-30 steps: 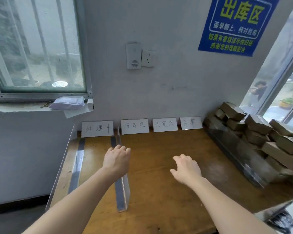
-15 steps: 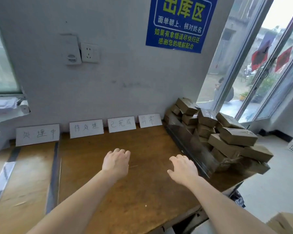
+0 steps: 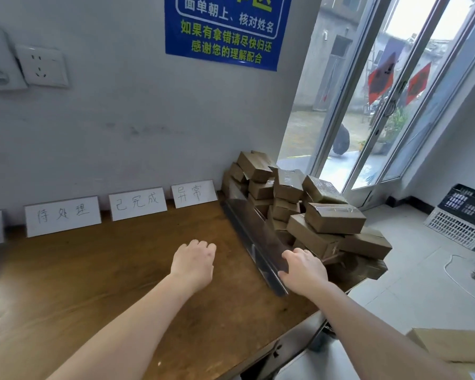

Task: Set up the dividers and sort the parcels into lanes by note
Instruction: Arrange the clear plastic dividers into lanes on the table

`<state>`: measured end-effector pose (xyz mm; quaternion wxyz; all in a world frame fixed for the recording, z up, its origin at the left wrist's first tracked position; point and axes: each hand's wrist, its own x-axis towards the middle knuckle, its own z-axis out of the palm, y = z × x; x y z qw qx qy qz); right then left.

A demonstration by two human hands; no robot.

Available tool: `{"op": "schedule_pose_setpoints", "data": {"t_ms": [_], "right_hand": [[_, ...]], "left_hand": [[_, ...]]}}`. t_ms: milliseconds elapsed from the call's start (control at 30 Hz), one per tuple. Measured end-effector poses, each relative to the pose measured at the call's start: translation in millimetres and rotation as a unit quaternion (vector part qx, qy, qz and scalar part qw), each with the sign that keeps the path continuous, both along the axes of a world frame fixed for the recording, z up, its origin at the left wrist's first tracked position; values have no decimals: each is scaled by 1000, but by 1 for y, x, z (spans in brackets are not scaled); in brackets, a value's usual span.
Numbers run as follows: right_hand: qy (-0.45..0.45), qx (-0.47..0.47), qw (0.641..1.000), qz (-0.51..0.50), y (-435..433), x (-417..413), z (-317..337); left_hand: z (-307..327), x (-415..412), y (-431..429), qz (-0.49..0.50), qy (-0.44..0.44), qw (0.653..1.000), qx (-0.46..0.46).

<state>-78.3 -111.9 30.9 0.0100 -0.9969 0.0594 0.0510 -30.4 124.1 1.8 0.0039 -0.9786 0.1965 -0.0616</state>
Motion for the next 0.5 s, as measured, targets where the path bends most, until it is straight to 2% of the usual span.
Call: {"op": "schedule_pose_setpoints", "data": {"t_ms": [500], "right_hand": [[41,83,995,-34,-65,83,-57]], "left_hand": [[-39,90,-119,-59,53,996,-35]]}}
